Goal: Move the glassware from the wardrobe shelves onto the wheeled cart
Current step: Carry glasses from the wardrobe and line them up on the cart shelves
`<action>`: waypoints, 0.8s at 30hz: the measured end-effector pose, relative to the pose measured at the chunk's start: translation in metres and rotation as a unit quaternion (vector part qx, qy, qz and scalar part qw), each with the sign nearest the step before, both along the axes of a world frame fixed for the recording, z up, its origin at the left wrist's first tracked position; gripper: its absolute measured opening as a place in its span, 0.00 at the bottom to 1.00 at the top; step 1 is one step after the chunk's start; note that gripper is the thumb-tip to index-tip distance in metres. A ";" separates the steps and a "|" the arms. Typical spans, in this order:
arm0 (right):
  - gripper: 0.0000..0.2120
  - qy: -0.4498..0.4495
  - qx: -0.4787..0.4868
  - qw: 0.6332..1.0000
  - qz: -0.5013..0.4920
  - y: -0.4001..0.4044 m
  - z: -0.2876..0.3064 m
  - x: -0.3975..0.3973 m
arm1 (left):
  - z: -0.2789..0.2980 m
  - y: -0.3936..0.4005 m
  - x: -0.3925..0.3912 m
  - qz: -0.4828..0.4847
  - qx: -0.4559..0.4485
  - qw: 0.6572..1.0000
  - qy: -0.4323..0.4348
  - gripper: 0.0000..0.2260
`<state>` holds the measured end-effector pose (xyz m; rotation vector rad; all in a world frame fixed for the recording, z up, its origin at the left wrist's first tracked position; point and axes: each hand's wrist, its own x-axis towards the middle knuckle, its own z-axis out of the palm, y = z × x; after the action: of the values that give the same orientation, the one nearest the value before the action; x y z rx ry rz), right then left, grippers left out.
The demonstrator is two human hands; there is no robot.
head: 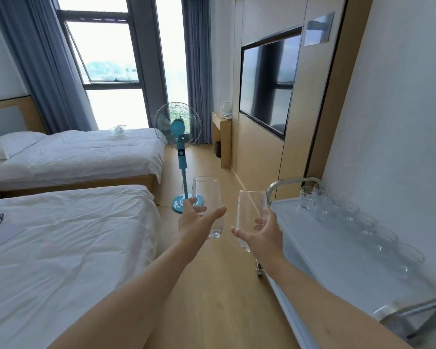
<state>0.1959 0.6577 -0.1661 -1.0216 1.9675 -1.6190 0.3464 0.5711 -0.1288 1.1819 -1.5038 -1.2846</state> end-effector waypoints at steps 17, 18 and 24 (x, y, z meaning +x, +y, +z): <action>0.51 -0.038 0.017 0.999 0.007 -0.170 -0.062 -0.094 | -0.042 -0.156 -0.092 0.007 0.021 0.998 -0.058 0.41; 0.51 -0.042 0.019 0.999 0.006 -0.181 -0.066 -0.105 | -0.045 -0.166 -0.103 0.006 0.024 0.998 -0.062 0.41; 0.51 -0.084 0.039 0.996 -0.019 -0.231 -0.090 -0.170 | -0.067 -0.219 -0.163 -0.027 0.030 0.993 -0.109 0.40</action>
<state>0.0259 0.4268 -0.2561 -0.7970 1.9319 -1.5796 0.1838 0.3519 -0.1958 1.3651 -1.6728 -1.2764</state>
